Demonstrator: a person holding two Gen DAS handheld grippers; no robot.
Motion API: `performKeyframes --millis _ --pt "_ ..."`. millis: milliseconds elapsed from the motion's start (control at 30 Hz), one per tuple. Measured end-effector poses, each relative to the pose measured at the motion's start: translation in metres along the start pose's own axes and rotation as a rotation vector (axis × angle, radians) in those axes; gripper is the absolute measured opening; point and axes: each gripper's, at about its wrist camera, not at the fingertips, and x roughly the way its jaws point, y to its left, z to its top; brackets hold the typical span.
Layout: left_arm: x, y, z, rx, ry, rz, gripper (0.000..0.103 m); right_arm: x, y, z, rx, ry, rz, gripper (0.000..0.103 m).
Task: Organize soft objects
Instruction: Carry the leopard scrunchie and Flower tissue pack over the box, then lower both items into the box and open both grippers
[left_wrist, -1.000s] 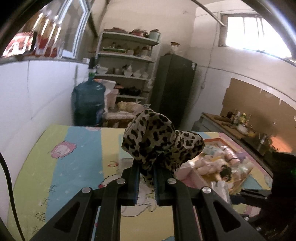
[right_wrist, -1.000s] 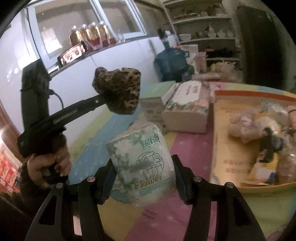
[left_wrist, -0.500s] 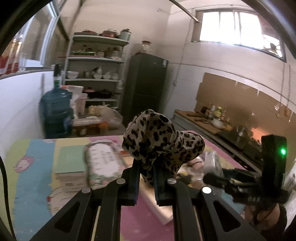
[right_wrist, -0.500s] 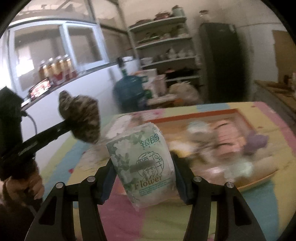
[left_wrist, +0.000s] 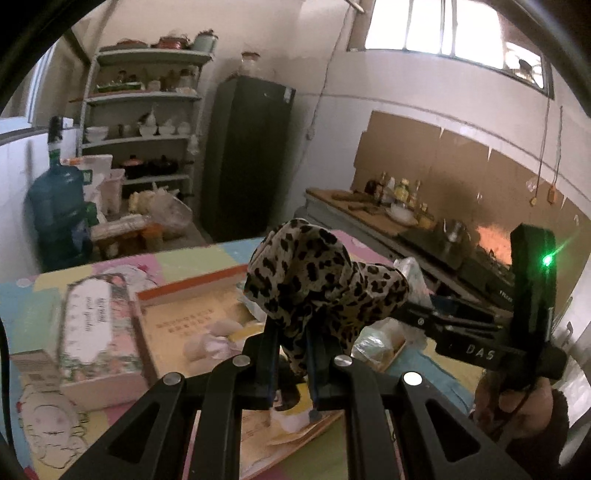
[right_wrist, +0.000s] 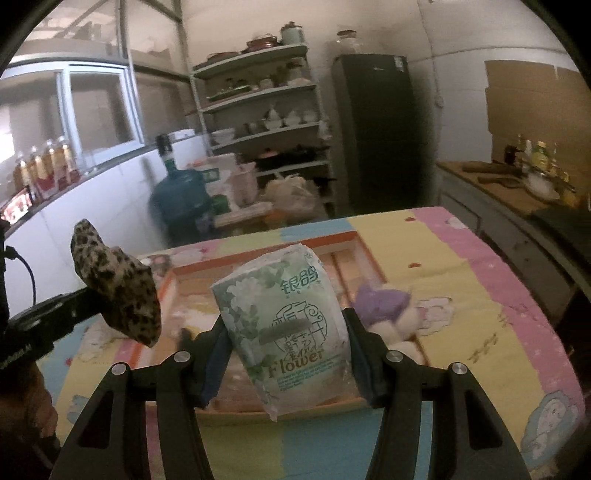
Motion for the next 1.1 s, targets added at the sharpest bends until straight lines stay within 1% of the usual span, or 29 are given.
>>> performKeyframes --millis 133,367,600,700,767,867,933,1100 --pt "0.026 -0.007 0.0 0.002 0.044 0.001 0.013 0.008 -0.014 0.002 0.012 0.012 -0.009 0.059" --pt "0.059 -0.01 -0.004 0.0 0.105 0.014 0.013 0.024 -0.027 0.001 0.03 0.036 0.002 0.059" --pt "0.078 -0.009 -0.007 -0.009 0.132 0.026 0.013 0.036 -0.033 -0.001 0.035 0.056 0.02 0.059" --pt "0.082 -0.009 -0.008 -0.023 0.133 0.021 0.014 0.042 -0.033 -0.001 0.034 0.062 0.028 0.059" --pt "0.084 -0.008 -0.009 -0.029 0.141 0.023 0.017 0.044 -0.034 -0.001 0.034 0.058 0.033 0.061" --pt "0.086 -0.007 -0.009 -0.037 0.143 0.006 0.025 0.046 -0.033 -0.002 0.025 0.053 0.039 0.061" --pt "0.086 -0.007 -0.009 -0.037 0.138 -0.002 0.035 0.047 -0.032 -0.003 0.025 0.054 0.043 0.061" --pt "0.083 -0.007 -0.009 -0.041 0.125 -0.016 0.042 0.049 -0.032 -0.003 0.025 0.052 0.056 0.061"
